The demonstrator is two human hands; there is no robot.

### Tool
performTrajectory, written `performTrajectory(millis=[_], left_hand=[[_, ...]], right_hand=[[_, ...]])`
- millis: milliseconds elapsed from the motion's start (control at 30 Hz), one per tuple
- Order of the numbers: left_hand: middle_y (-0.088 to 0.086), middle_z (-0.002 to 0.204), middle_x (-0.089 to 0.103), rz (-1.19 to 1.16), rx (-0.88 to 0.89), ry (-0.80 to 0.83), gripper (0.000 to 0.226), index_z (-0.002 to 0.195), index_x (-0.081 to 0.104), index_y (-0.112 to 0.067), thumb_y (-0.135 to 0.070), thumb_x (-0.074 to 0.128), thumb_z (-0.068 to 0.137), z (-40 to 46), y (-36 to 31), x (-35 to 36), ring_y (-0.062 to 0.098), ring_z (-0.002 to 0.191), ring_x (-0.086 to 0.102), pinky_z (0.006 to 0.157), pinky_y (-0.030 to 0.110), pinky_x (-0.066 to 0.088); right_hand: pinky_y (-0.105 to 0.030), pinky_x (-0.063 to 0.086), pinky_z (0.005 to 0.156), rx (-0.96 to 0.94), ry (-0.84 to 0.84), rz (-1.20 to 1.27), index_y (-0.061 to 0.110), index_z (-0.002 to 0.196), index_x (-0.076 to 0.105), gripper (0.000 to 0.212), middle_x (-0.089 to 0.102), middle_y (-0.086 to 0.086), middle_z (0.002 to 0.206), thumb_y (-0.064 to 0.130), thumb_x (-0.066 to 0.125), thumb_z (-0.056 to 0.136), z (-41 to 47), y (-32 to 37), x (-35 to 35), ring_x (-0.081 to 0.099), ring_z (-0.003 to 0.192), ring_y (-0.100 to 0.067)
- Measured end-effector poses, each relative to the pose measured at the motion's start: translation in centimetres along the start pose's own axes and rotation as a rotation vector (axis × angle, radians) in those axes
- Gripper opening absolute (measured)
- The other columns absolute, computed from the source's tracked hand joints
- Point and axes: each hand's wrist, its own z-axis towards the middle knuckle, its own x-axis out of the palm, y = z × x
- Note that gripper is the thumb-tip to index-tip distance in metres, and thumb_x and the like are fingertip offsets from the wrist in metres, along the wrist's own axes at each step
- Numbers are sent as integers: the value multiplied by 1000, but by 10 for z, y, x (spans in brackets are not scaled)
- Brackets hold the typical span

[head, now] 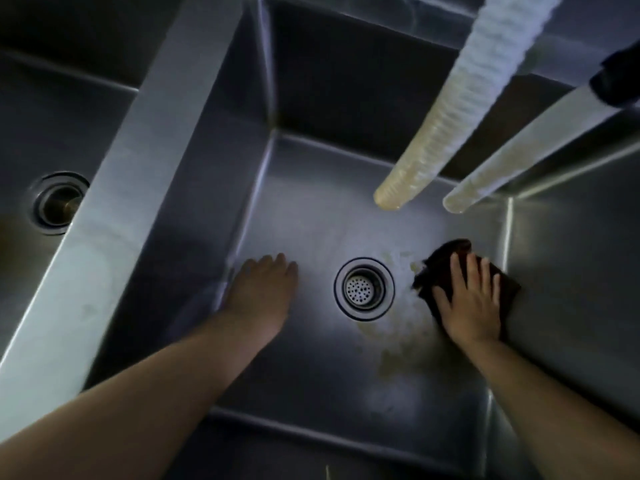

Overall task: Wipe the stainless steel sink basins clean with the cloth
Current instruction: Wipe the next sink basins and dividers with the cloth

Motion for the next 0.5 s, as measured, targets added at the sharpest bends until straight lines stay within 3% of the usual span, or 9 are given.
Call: performTrajectory(millis=[133,167,233,300,367,500], left_hand=[[19,157,-6,9,-62,151,77,151,-1,-6,-19,49,94,-3,-4,34,39,144,5,114,52,15],[21,157,-7,3,-62,155,74,150,-2,-4,-16,46,95,-4,-4,37,42,143,3,115,54,14],[31,153,7,-50,-50,-6,57,147,14,7,-5,25,93,1,-7,42,51,138,16,110,58,25],[34,151,10,-54,-39,-41,60,145,16,10,-1,9,87,4,-9,44,53,136,19,109,58,27],[30,154,-5,-50,-25,60,61,148,-1,5,-2,27,94,5,-7,53,50,141,5,114,54,15],[30,154,-10,-6,-17,67,74,148,-6,3,-2,42,92,5,-7,54,49,141,1,116,54,12]], right_hand=[[-45,4,115,-41,10,-41,10,145,32,71,35,-22,148,58,20,93,-70,16,23,24,137,-40],[-45,2,115,-41,11,-51,10,145,31,71,35,-22,148,58,21,93,-79,20,26,24,137,-40],[-46,5,114,-24,1,-59,10,144,31,71,34,-22,148,53,30,88,-78,25,28,23,137,-39],[-48,8,113,34,-24,-54,9,146,32,74,32,-21,150,51,29,85,-55,30,24,22,138,-40],[-49,8,114,115,-57,-9,11,148,29,78,26,-18,154,54,24,84,-21,39,14,18,142,-39],[-48,-1,118,141,-47,12,20,153,10,72,8,-11,160,56,24,92,48,73,-4,2,146,-32]])
